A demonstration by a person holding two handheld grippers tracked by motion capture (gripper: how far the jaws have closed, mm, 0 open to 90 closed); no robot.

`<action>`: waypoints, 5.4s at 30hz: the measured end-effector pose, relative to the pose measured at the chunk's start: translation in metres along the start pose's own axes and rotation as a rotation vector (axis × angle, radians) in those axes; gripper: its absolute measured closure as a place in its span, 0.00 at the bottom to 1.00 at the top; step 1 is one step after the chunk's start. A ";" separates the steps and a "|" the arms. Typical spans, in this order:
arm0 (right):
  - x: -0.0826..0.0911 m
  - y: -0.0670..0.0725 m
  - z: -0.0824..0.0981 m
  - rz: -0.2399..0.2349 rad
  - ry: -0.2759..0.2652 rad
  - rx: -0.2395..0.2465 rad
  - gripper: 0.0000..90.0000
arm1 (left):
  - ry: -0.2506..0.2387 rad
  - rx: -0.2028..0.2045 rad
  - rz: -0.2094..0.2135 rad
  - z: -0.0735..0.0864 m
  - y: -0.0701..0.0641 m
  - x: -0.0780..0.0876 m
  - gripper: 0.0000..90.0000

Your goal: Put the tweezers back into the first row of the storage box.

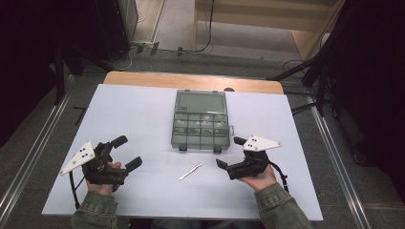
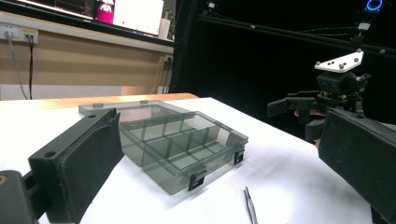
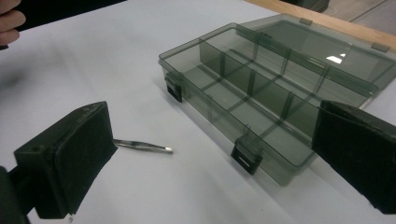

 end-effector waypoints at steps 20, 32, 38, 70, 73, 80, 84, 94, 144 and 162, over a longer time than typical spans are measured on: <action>-0.046 0.029 -0.017 -0.141 0.122 0.083 0.00 | 0.001 0.000 -0.001 0.000 0.000 0.000 0.00; -0.076 0.049 -0.004 -0.239 0.276 0.195 0.00 | -0.001 0.004 -0.001 0.000 0.000 0.000 0.00; -0.086 0.055 0.001 -0.278 0.322 0.241 0.01 | 0.000 0.003 0.000 0.000 0.000 0.000 0.00; -0.094 0.062 0.019 -0.271 0.547 0.452 0.93 | 0.000 0.004 0.002 0.000 0.001 0.000 0.00; -0.094 0.062 0.019 -0.264 0.557 0.442 0.95 | 0.000 0.003 0.002 0.000 0.001 0.001 0.00; -0.093 0.059 0.019 -0.281 0.564 0.393 0.95 | 0.000 0.002 0.003 0.000 0.001 0.001 0.00; -0.091 0.059 0.017 -0.288 0.557 0.374 0.95 | 0.001 0.004 0.003 0.000 0.001 0.001 0.00; -0.081 0.049 0.003 -0.297 0.500 0.343 0.95 | 0.003 0.001 0.003 0.000 0.001 0.001 0.00; -0.092 -0.024 -0.073 -0.186 0.395 0.280 0.95 | 0.005 -0.004 0.011 0.001 -0.001 0.000 0.00; -0.110 -0.056 -0.067 -0.037 0.358 0.318 0.95 | -0.002 0.003 0.016 0.000 -0.001 -0.001 0.00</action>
Point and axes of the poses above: each handheld gripper's, and its own axes: x roughly backward along the jaws, z roughly out of its underside, y roughly to its left, the point moved 7 cm from there along -x, roughly forward along the jaws, and after that the axes turned 3 degrees about z, right-handed, at the moved point
